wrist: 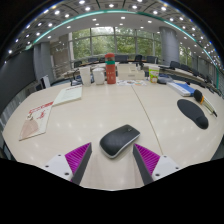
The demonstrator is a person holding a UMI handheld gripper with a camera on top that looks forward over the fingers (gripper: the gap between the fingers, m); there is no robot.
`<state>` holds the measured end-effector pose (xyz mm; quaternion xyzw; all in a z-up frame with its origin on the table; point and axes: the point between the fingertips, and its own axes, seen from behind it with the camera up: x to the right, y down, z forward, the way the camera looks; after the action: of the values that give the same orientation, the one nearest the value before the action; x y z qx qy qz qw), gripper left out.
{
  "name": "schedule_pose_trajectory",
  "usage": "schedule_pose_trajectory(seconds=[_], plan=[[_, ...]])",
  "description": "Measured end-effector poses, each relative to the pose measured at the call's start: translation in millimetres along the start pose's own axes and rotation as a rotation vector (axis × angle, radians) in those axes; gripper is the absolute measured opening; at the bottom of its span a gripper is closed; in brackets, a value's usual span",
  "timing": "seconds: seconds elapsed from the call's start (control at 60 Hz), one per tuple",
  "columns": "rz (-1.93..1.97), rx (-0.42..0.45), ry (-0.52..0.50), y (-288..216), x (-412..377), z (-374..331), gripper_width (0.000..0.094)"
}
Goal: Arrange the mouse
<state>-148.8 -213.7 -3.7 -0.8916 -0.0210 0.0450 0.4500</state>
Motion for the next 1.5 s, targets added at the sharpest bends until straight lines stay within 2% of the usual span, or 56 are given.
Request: schedule_pose_trajectory(seconds=[0.283,0.367,0.45,0.7,0.817,0.967,1.117,1.2,1.333,1.5], plan=[[-0.036,-0.039,0.020,-21,-1,39,0.0837],[-0.045,-0.050,0.044,-24,4,47,0.0704],[-0.055,-0.058,0.081,-28,12,53,0.0491],[-0.072,-0.096,0.034,-30,11,55,0.0332],[-0.097,-0.066,0.013,-53,14,41,0.0316],[-0.067,0.066,-0.027,-132,39,-4,0.0315],[-0.038,0.196,0.022,-215,132,-40,0.0314],[-0.025,0.218,0.055,-237,198,-40,0.0312],[-0.034,0.165,0.094,-223,299,-2,0.0311],[-0.035,0.031,0.096,-156,381,68,0.0310]])
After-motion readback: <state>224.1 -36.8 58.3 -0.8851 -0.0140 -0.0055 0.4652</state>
